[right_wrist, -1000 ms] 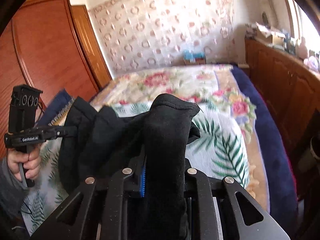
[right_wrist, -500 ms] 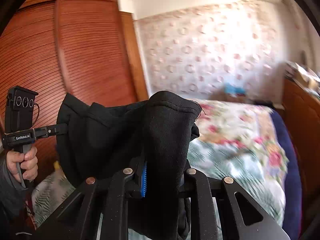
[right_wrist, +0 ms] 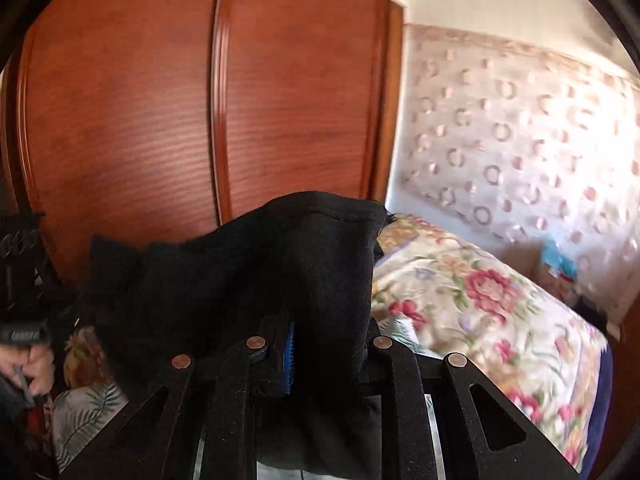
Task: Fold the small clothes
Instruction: 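Carry the bundled shirt with both grippers onto the navy clothes stack, then open both grippers to release the shirt on the stack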
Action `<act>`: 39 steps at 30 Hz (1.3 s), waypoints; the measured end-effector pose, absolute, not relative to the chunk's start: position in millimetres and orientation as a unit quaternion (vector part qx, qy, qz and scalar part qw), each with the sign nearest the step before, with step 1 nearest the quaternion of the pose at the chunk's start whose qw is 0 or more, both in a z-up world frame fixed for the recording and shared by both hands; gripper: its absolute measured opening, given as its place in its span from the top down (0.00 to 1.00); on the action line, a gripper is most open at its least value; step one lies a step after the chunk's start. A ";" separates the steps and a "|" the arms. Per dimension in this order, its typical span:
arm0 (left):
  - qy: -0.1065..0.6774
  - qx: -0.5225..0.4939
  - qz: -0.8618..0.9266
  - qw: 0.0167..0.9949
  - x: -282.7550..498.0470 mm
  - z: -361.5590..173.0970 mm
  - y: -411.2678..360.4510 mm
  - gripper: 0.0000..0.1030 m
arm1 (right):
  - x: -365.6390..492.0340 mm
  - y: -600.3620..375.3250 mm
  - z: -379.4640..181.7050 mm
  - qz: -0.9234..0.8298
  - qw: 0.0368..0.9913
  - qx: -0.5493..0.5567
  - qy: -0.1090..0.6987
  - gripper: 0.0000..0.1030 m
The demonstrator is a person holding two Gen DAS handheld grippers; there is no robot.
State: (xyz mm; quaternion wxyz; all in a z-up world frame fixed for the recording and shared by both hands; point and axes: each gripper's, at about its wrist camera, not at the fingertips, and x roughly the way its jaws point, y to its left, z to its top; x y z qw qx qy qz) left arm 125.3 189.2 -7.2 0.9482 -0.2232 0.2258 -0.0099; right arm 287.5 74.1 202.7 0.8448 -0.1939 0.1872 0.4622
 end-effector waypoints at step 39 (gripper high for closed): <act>0.227 -0.092 0.093 0.965 83.1 -12.4 170.3 0.22 | 251.6 98.6 140.8 0.382 0.884 -0.135 0.234 0.57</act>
